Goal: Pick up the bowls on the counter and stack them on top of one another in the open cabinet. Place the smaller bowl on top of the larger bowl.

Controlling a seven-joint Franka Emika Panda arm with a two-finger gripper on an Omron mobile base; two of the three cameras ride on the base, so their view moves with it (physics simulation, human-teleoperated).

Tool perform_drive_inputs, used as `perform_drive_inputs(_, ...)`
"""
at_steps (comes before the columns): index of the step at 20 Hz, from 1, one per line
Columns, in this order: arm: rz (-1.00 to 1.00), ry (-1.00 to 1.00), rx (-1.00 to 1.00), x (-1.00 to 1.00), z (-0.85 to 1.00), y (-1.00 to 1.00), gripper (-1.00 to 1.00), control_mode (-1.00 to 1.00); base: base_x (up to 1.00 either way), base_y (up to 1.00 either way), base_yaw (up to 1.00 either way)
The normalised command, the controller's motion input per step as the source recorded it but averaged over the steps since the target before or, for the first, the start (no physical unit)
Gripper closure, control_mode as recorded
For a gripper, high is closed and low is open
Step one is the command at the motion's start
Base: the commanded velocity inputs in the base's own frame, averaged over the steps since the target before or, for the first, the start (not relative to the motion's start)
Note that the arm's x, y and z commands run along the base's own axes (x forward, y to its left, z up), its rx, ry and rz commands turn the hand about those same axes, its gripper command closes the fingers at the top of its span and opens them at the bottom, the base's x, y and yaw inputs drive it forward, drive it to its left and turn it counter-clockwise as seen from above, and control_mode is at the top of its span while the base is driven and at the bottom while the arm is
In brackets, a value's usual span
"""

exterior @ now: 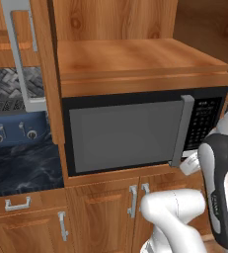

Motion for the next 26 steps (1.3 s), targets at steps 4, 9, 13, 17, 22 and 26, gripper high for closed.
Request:
perform_drive_inputs(4, 0.0, -0.01, 0.0, -0.73, -0.31, -0.34, -1.0, -1.0, 0.0, 0.0, 0.0)
perform_drive_inputs(9, 0.0, 0.0, 0.0, -0.35, -0.25, -0.22, -1.0, -1.0, 0.0, 0.0, 0.0)
perform_drive_inputs(13, 0.0, 0.0, 0.0, 0.0, 0.0, 0.0, -1.0, -1.0, 0.0, 0.0, 0.0)
perform_drive_inputs(17, 0.0, 0.0, 0.0, 0.0, 0.0, 0.0, -1.0, -1.0, 0.0, 0.0, 0.0)
perform_drive_inputs(22, 0.0, 0.0, 0.0, 0.0, 0.0, 0.0, -1.0, -1.0, 0.0, 0.0, 0.0)
perform_drive_inputs(26, 0.0, 0.0, 0.0, 0.0, 0.0, 0.0, -1.0, -1.0, 0.0, 0.0, 0.0)
